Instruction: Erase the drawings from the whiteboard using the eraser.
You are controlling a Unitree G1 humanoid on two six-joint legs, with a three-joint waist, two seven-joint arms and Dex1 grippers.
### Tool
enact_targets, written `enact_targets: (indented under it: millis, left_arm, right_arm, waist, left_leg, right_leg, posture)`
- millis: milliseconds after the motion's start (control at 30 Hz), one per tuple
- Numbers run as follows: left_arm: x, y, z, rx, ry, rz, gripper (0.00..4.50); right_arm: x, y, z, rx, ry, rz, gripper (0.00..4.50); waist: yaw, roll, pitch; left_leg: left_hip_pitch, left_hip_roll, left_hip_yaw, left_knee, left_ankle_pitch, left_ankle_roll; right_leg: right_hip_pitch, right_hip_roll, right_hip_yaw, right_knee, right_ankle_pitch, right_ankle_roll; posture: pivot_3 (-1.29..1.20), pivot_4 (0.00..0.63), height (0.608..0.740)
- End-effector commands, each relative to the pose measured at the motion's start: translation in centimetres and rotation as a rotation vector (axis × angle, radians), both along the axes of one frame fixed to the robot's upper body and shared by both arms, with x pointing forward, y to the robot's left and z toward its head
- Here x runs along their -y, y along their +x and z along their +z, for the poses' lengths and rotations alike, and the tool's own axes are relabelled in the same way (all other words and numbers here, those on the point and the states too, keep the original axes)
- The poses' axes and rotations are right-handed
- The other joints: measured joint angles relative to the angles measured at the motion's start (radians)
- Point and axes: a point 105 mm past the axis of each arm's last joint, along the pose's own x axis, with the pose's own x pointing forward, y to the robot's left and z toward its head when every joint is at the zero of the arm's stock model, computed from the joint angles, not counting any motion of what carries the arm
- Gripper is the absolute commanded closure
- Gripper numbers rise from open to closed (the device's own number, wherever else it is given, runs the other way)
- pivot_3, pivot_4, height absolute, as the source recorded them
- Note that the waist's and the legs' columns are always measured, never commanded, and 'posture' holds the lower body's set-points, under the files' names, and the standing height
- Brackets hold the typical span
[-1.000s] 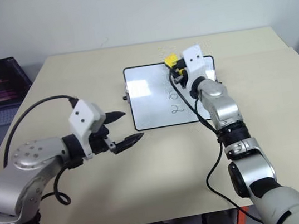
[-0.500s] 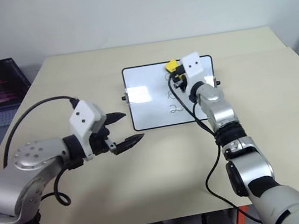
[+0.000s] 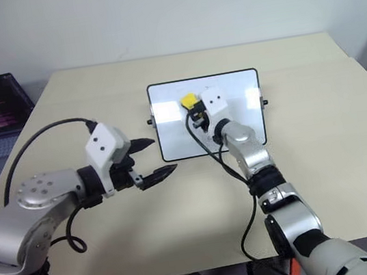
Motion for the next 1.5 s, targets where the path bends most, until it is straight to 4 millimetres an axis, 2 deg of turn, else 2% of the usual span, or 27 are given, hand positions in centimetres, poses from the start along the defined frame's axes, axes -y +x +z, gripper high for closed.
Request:
enact_targets:
  millis: [33,333,467,600,833,1100,1400,1500]
  left_arm:
    - [0.1,-0.3,1.0,0.05,0.0,-0.006,0.0]
    - [0.4,-0.2,1.0,0.053,-0.004,-0.015,0.0]
    - [0.5,0.0,1.1,0.056,-0.006,-0.021,0.0]
    - [0.6,0.1,1.2,0.06,-0.006,-0.026,0.0]
    - [0.5,0.1,1.4,0.064,0.001,-0.025,0.0]
    - [0.5,-0.1,1.5,0.068,0.001,-0.015,0.0]
    - [0.4,0.0,1.6,0.07,-0.003,-0.003,0.0]
    - [0.4,0.1,1.6,0.071,-0.005,-0.004,0.0]
  right_arm:
    - [1.0,-0.2,1.9,0.051,0.016,-0.012,3.13]
    - [5.6,0.5,5.5,0.15,0.016,-0.12,3.13]
    - [6.9,1.1,5.4,0.155,0.0,-0.17,3.13]
    - [7.3,1.7,4.6,0.144,-0.021,-0.196,3.13]
    - [6.3,2.3,2.7,0.087,-0.046,-0.179,3.13]
    - [4.9,2.4,2.5,0.08,-0.034,-0.152,3.13]
    - [1.0,1.4,2.3,0.07,-0.011,-0.062,3.13]
    - [0.5,1.2,2.3,0.067,-0.006,-0.048,3.13]
  waist:
    - [0.0,0.0,0.0]
    - [0.002,0.0,0.0]
    - [0.001,0.0,0.0]
    - [-0.001,0.0,0.0]
    - [-0.003,0.0,0.0]
    - [-0.008,0.0,0.0]
    - [-0.008,0.0,0.0]
    - [-0.006,0.0,0.0]
  left_leg:
    - [0.0,0.0,0.0,0.0,0.0,0.0]
    - [0.0,0.0,0.0,0.0,0.0,0.0]
    - [0.0,0.0,0.0,0.0,0.0,0.0]
    - [0.0,0.0,0.0,0.0,0.0,0.0]
    - [0.0,0.0,0.001,0.0,0.0,0.0]
    - [0.001,0.0,0.001,0.0,0.0,0.0]
    - [0.001,0.0,0.001,0.0,0.0,0.0]
    - [0.001,0.0,0.001,0.0,0.0,0.0]
  right_leg:
    - [0.0,0.0,0.0,0.0,0.0,0.0]
    - [0.0,0.0,0.0,-0.001,0.0,0.0]
    - [0.0,0.0,0.0,-0.001,0.0,0.0]
    - [0.0,0.0,0.0,-0.001,0.0,0.0]
    - [0.0,0.0,0.001,0.0,0.0,0.0]
    - [0.0,0.0,0.001,0.001,0.0,0.0]
    - [0.0,0.0,0.001,0.001,0.0,0.0]
    - [0.0,0.0,0.001,0.0,0.0,0.0]
  posture:
    - [0.0,0.15,0.74]
    - [0.0,0.15,0.74]
    - [0.0,0.15,0.74]
    - [0.0,0.15,0.74]
    - [0.0,0.15,0.74]
    - [0.0,0.15,0.74]
    - [0.0,0.15,0.74]
    - [0.0,0.15,0.74]
